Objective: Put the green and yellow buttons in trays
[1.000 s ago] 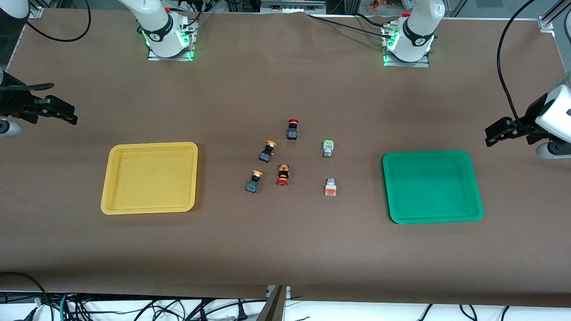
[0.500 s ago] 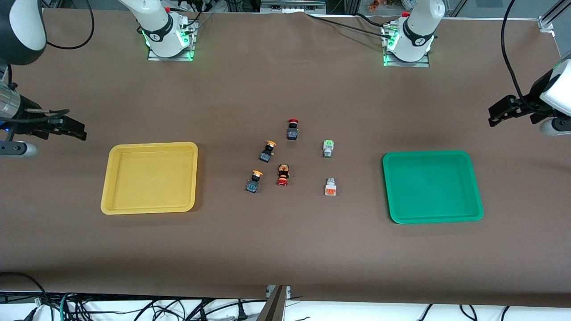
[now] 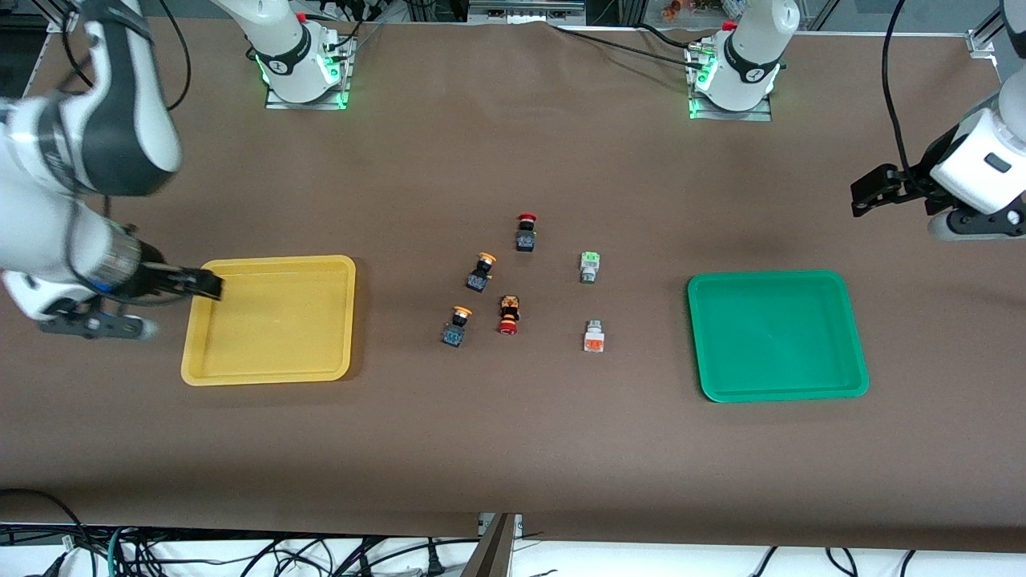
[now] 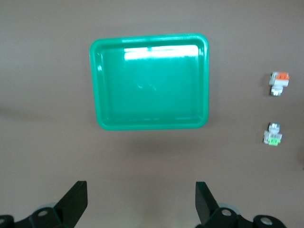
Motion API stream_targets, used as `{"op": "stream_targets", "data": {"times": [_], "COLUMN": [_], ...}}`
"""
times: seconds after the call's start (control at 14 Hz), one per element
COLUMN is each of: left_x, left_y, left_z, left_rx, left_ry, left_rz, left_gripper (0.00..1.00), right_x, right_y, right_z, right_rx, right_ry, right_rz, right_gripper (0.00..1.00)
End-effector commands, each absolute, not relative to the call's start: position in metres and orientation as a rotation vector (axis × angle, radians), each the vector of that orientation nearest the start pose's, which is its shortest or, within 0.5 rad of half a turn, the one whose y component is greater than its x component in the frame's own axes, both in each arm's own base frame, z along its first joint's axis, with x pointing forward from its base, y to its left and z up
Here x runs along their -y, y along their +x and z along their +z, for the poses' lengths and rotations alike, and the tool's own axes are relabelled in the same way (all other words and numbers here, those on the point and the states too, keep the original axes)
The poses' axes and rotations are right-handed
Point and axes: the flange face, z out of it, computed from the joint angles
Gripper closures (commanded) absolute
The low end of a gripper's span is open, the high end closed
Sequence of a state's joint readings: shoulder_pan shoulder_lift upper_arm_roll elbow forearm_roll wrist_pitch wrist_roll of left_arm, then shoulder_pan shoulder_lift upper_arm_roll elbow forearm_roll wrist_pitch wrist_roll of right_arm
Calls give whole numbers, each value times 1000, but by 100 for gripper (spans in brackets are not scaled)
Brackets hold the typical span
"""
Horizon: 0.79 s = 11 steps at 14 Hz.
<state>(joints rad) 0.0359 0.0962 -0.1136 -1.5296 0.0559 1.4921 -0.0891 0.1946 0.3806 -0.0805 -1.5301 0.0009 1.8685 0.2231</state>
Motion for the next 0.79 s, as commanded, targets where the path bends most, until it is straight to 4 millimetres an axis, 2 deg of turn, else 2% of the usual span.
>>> {"op": "stream_targets", "data": {"times": [0.0, 0.14, 0.21, 0.29, 0.36, 0.43, 0.5, 0.64, 0.71], "left_x": [89, 122, 143, 168, 202, 225, 239, 270, 276], "left_y": [589, 612, 618, 617, 613, 609, 606, 576, 564], "left_z": [536, 478, 453, 437, 424, 403, 379, 325, 306], "left_rx": [-93, 31, 76, 102, 140, 203, 224, 179, 221], "left_ry": [-3138, -3205, -3208, -3203, -3198, -3189, -3196, -3192, -3180], "left_rz": [341, 370, 383, 407, 402, 386, 356, 341, 344], "left_gripper": [0, 0, 0, 0, 0, 0, 0, 0, 0], "right_x": [-143, -192, -221, -251, -279, -300, -316, -343, -357], "right_y": [675, 677, 674, 668, 663, 660, 656, 645, 639], "right_z": [388, 352, 334, 316, 298, 281, 267, 242, 231], "right_rx": [-338, -484, -517, -544, -569, -609, -636, -638, -636], "right_ry": [-3117, -3059, -3048, -3042, -3033, -3013, -2998, -2985, -2975], "right_rz": [32, -3, -27, -43, -66, -96, -123, -148, -165], "right_gripper": [0, 0, 0, 0, 0, 0, 0, 0, 0]}}
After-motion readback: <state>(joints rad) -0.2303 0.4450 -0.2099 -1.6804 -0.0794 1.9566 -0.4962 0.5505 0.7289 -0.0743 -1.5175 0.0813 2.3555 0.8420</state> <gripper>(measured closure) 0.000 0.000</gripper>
